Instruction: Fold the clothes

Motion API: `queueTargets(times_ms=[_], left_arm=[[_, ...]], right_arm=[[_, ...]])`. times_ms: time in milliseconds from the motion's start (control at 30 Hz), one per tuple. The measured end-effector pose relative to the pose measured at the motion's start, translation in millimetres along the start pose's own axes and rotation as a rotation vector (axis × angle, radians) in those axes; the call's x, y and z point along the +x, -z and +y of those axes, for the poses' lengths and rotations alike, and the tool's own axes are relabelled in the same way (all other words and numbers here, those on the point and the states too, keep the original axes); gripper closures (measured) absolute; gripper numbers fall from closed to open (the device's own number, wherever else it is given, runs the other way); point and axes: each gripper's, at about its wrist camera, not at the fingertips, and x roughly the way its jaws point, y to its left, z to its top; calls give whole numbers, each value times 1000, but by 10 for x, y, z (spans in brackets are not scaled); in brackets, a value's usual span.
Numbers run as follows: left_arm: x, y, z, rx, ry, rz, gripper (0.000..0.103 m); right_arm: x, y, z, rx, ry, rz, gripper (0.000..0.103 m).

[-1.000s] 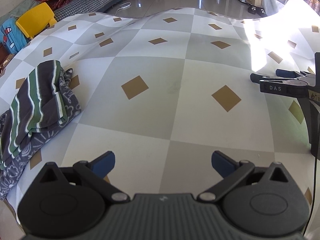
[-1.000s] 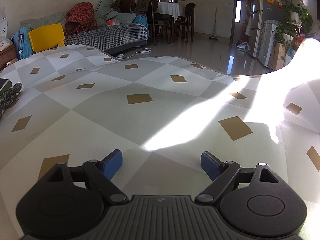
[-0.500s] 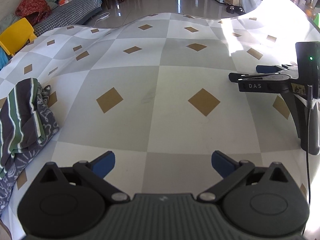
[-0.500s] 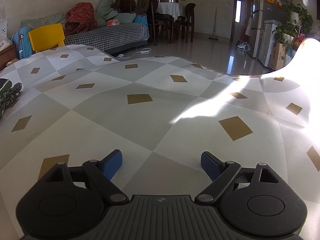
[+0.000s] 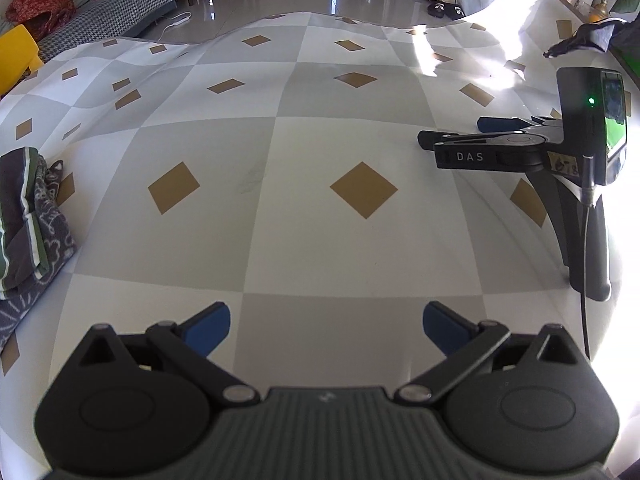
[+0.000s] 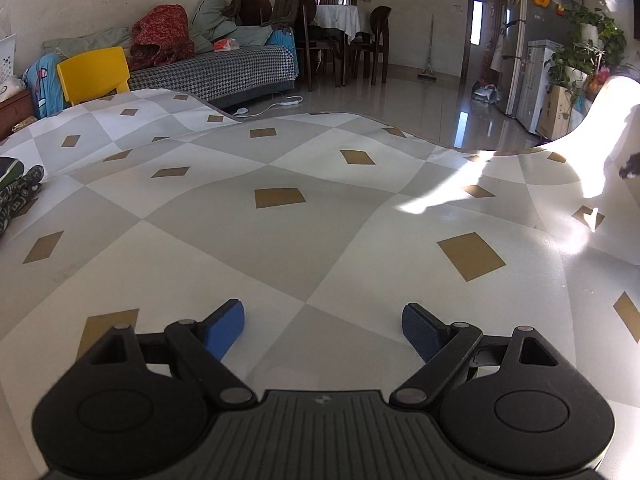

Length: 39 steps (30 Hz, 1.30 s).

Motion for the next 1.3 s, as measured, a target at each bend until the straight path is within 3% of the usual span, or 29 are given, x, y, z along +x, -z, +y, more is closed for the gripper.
queueTargets(times_ms=[800, 1300], left_arm=[[151, 34, -66, 6, 27, 64, 0], [170, 75, -14, -18, -40, 73, 0]], right_arm=[[-1, -1, 0, 0, 0, 0, 17], [-4, 6, 8, 0, 0, 1, 16]])
